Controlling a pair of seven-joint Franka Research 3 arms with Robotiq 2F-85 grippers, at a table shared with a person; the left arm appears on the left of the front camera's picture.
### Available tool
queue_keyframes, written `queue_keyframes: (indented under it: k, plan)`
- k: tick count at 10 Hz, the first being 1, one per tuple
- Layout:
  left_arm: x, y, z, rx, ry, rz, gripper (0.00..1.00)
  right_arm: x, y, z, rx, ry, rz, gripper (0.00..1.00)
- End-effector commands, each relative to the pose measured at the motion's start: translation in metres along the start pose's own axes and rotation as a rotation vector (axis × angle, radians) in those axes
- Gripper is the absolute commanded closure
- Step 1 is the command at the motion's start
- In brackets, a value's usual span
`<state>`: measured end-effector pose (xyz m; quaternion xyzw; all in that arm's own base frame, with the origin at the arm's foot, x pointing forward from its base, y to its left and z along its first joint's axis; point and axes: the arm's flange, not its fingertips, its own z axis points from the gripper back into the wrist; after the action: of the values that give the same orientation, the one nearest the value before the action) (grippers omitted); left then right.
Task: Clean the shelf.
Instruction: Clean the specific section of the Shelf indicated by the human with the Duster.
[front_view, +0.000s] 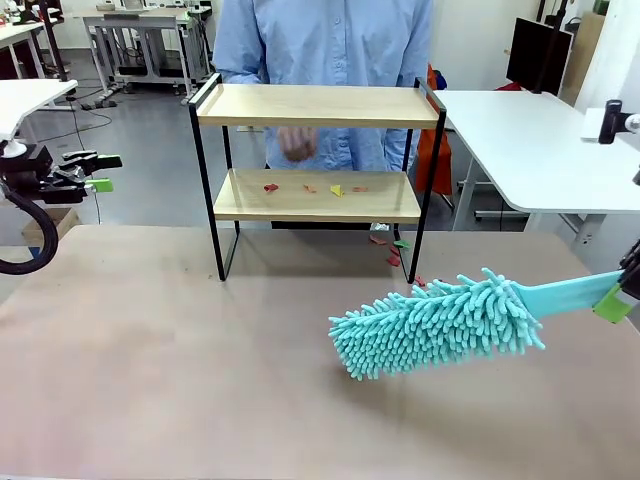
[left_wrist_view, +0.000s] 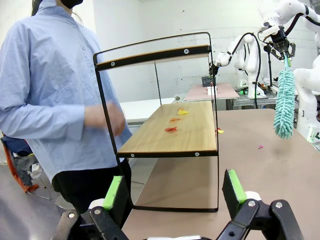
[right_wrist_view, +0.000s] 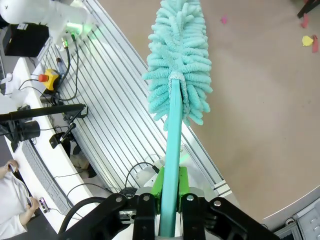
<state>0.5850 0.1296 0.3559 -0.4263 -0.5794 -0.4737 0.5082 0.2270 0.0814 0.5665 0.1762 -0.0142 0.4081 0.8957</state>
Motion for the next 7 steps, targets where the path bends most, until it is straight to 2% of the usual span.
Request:
queue_keyframes:
  k: [1, 7]
  plan:
    - [0.0026, 0.0, 0.0003, 0.0, 0.0, -0.008, 0.0, 0.0008, -0.0006, 0.003, 0.004, -0.007, -0.001, 0.88]
    - [0.0026, 0.0, 0.0003, 0.0, 0.0, -0.008, 0.0, 0.0008, -0.0006, 0.003, 0.004, -0.007, -0.001, 0.88]
